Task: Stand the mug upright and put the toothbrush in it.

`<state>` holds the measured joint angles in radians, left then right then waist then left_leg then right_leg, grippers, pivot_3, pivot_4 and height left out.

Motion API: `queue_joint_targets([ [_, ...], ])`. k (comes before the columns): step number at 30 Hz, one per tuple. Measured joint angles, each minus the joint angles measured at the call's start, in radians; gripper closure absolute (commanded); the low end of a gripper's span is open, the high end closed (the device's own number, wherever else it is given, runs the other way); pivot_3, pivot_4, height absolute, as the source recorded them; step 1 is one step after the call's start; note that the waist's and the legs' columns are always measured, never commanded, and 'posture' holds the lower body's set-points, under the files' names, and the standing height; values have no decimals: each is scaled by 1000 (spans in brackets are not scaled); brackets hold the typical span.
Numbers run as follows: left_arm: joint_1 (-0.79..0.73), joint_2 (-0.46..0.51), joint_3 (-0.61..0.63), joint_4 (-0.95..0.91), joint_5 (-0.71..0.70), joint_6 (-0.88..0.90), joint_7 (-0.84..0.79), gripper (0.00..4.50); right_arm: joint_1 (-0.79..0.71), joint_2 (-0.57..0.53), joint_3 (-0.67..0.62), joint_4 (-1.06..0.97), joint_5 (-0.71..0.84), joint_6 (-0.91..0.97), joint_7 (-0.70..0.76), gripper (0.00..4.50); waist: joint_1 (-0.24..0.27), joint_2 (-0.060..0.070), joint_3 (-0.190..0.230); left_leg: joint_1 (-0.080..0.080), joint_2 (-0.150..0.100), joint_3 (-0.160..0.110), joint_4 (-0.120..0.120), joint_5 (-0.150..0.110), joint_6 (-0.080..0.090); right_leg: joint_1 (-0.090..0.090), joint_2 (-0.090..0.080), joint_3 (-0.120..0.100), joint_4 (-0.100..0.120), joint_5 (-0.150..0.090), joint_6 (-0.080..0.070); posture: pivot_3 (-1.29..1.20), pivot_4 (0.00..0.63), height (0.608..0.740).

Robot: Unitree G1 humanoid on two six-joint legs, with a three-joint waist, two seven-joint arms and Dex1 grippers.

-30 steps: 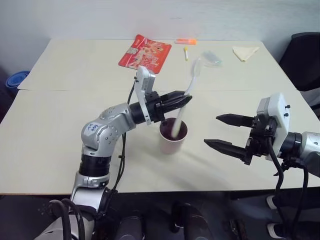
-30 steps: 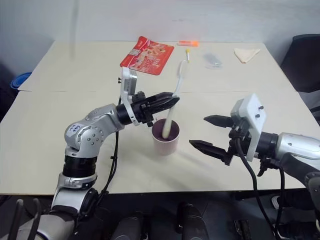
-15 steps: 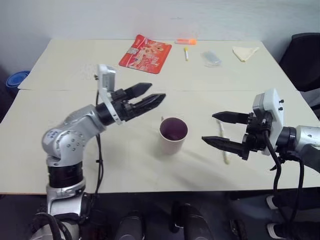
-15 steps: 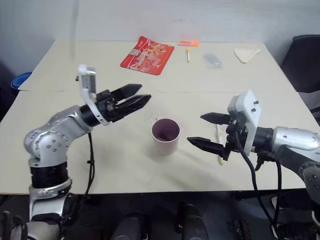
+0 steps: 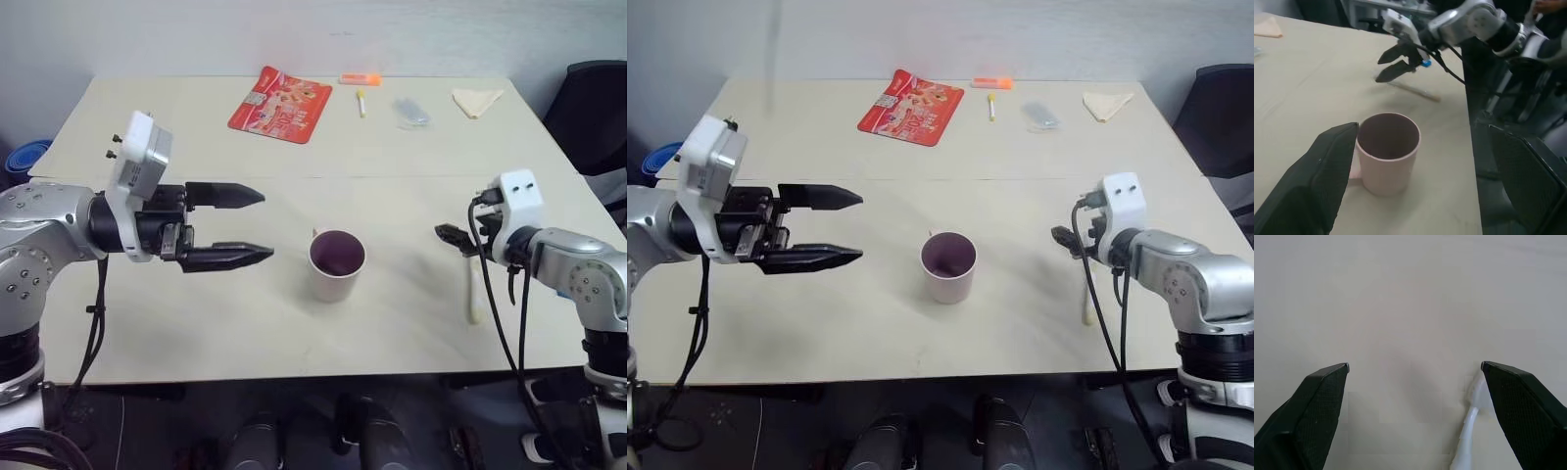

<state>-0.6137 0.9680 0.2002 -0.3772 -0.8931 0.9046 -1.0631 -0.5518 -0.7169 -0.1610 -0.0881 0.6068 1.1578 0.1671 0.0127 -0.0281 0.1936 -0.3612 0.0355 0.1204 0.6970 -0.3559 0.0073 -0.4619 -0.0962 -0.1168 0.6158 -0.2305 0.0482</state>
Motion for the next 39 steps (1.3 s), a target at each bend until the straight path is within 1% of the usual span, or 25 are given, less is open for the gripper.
queue_joint_targets([
  [5, -6, 15, -25, 0, 29, -40, -42, 53, 2, 30, -45, 2, -31, 62, -56, 0, -5, 0, 0, 0, 1, 0, 0, 0, 0, 0, 0, 0, 0, 0, 0, 0, 150, 740],
  [11, -11, 14, -42, 0, 36, -53, -42, 53, 78, 33, -53, -5, -103, 62, -73, 0, -13, 0, 0, -1, 1, -1, 0, 0, 0, 0, 1, 0, -1, 0, 0, 0, 150, 740],
  [15, -11, 14, -45, -1, 35, -56, -42, 53, 83, 67, -127, 0, -99, 97, -65, 0, -14, 0, 0, 0, 2, 0, 0, 0, 0, 0, 1, 0, -1, 0, 0, 0, 150, 740],
  [18, -15, 14, -50, -1, 36, -57, -43, 0, 68, 105, -161, 19, -98, 108, -60, 521, -18, 0, 0, 0, 2, 0, -1, 0, 0, 0, 2, 1, -1, 0, 0, 0, 150, 740],
  [24, -42, 14, -58, 0, 36, -67, -44, 0, 25, 146, -188, 59, -101, 109, -40, 2413, -20, 0, 0, 1, 2, 1, -1, 0, 0, 0, 2, 1, 0, 0, 0, 0, 150, 740],
  [28, -42, 12, -62, 1, 36, -71, -43, 0, 21, 159, -193, 61, -103, 112, -29, 3763, -18, 0, 0, 1, 2, 1, -1, 0, 0, 0, 2, 1, 0, 0, 0, 0, 150, 740],
  [29, -42, 11, -62, 1, 36, -73, -42, 0, 21, 159, -193, 61, -106, 113, -25, 3994, -18, 0, 0, 1, 2, 0, -1, 0, 0, 0, 2, 1, 0, 0, 0, 0, 150, 740],
  [30, -42, 8, -62, 2, 36, -75, -41, 0, 22, 159, -192, 61, -109, 113, -19, 4325, -18, 0, 0, 1, 2, 1, -1, 0, 0, 0, 2, 1, 0, 0, 0, 0, 150, 740],
  [36, -46, -20, -64, 6, 36, -77, -21, 0, 25, 159, -176, 48, -121, 107, 9, 4346, -19, 0, 0, 1, 2, 1, -1, 0, 0, 0, 2, 1, 0, 0, 0, 0, 150, 740],
  [39, -42, -19, -61, 5, 36, -77, -19, 0, -5, 201, -180, 39, -108, 74, 28, 4346, -22, 1, 0, 1, 2, 1, -1, 0, 0, -1, 2, 2, 0, 0, 0, 0, 150, 740],
])
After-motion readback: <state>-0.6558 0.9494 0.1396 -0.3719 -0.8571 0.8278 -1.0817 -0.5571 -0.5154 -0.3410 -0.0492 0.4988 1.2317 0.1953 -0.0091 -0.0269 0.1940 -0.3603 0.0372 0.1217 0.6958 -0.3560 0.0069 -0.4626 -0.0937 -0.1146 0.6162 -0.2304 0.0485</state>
